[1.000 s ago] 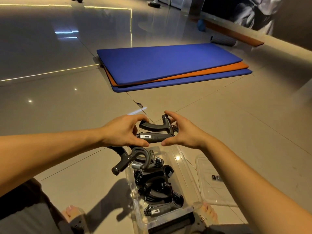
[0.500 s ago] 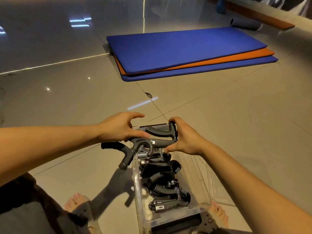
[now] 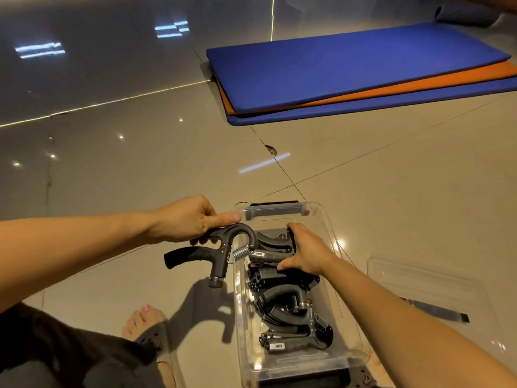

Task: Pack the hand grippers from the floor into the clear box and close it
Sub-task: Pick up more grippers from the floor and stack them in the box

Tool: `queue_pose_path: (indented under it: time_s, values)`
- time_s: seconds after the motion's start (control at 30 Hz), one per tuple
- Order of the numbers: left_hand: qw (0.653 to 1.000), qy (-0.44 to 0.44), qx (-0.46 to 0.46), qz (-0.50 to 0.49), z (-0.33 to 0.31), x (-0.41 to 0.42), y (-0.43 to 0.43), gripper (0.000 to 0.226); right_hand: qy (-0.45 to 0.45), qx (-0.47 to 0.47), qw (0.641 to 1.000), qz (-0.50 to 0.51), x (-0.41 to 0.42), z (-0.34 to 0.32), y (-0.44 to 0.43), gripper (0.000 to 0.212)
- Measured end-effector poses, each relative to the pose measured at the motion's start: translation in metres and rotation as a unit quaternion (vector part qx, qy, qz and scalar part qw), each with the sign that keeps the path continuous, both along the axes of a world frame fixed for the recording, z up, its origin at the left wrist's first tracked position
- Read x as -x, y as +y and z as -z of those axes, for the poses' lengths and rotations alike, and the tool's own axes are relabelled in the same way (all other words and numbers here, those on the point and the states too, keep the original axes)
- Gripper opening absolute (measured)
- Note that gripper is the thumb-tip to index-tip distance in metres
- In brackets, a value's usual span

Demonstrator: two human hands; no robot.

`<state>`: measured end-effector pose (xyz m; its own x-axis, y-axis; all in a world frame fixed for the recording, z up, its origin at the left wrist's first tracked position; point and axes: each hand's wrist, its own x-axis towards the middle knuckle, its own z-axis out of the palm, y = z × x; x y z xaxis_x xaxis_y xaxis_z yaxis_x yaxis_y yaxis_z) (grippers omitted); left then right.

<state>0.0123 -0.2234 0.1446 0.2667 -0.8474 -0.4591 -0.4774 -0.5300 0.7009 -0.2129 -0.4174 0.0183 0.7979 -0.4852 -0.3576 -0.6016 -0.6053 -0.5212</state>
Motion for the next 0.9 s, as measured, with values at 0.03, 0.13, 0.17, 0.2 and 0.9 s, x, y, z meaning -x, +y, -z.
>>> queue_pose_path:
  time_s: [0.03,0.13,0.17,0.2,0.9]
  values:
    - [1.000,0.006,-0.001,-0.005,-0.002,0.001,0.002,0.083,0.003,-0.003,1.000,-0.003,-0.003,0.003,0.000,0.120]
    - [1.000,0.003,-0.010,-0.016,-0.008,0.003,0.005,0.079,0.005,-0.015,1.000,-0.005,-0.011,0.008,-0.004,0.116]
    - [1.000,-0.005,-0.012,-0.023,-0.008,0.003,0.006,0.078,0.006,-0.020,1.000,-0.006,-0.013,0.010,-0.005,0.114]
    - [0.999,-0.015,-0.013,-0.032,-0.008,0.004,0.007,0.077,0.009,-0.026,1.000,-0.007,-0.014,0.012,-0.005,0.113]
    - [1.000,-0.018,-0.021,-0.002,-0.006,-0.001,0.006,0.074,0.027,-0.047,0.998,0.024,-0.015,0.042,-0.004,0.102]
